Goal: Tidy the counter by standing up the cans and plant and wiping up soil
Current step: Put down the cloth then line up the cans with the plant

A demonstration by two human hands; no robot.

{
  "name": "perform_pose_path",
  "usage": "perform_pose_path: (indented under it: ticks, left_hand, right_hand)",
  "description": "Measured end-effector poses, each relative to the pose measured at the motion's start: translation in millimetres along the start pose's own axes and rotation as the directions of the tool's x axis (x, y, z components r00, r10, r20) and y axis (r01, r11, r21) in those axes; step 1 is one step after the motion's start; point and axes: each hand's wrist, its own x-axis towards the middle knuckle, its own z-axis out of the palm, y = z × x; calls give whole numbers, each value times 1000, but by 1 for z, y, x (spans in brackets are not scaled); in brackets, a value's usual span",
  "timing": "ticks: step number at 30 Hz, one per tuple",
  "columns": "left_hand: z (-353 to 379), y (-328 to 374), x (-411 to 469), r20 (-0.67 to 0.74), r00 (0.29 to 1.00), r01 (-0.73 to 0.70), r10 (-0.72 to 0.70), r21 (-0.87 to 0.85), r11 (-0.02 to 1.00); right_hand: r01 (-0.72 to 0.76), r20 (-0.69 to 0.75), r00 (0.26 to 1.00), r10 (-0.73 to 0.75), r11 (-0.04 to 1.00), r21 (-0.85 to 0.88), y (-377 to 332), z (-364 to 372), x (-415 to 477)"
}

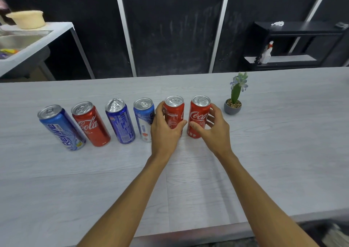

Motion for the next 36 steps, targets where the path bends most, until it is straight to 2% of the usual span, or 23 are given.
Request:
perform_pose_path:
  ticks: [9,11,13,16,20,24,29,32,36]
  left_hand:
    - [0,-11,-43,-121,989,-79,84,39,996]
    - [2,-15,-54,-109,989,-95,100,50,994]
    - [6,-17,-63,-45,990,-132,136,84,988]
    - [17,-15,-74,137,973,-206,186,156,966]
    - [37,-9,-77,388,893,-334,228,232,913]
    - [60,-3,-77,547,812,-429,204,321,844]
    - [93,4,-70,635,751,-506,180,379,774]
    - [113,5,-62,666,732,-532,141,430,730]
    - [137,4,-45,656,747,-537,109,498,681]
  right_hand:
    - [-53,-30,998,49,989,-140,17,-22,-20]
    - [-68,-42,997,61,978,-195,22,-29,-23]
    - [-78,-52,996,68,968,-237,26,-37,-27]
    - [-85,-41,996,76,955,-283,32,-51,-31]
    - [-78,5,996,88,907,-415,47,-69,-28]
    - [-59,58,992,116,805,-590,64,-88,-19]
    - [-43,94,986,139,750,-660,81,-109,2]
    - [-38,112,983,142,768,-639,88,-119,18]
    - [-51,127,980,150,818,-573,97,-125,43]
